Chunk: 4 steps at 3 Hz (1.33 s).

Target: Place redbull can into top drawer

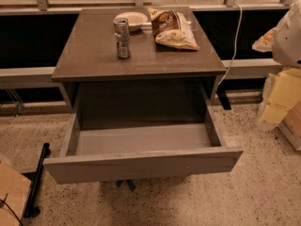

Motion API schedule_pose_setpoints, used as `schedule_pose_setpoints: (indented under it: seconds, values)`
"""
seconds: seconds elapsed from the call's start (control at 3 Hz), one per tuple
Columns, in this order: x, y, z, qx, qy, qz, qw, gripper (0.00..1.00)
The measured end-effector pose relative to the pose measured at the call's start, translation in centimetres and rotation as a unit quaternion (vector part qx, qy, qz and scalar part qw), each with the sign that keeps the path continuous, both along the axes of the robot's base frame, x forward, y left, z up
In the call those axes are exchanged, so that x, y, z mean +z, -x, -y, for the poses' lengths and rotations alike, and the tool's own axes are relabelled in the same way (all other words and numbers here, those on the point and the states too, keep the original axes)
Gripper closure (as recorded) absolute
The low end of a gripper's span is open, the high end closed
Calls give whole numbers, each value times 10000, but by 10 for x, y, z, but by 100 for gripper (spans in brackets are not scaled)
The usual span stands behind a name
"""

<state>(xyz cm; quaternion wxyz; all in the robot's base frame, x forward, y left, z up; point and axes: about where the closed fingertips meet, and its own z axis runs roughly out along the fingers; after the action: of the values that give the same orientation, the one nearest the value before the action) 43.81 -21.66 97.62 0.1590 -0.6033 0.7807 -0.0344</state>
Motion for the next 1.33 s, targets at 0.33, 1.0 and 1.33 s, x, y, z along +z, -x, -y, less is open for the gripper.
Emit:
schedule_pose_setpoints:
  seconds: [0.33, 1.0, 1.33]
  values:
    - [1, -1, -1, 2, -10, 19, 10000, 0]
    - [21, -65, -42, 81, -774, 611, 9951, 0]
    - [28, -104, -64, 93, -1511, 871, 9846, 0]
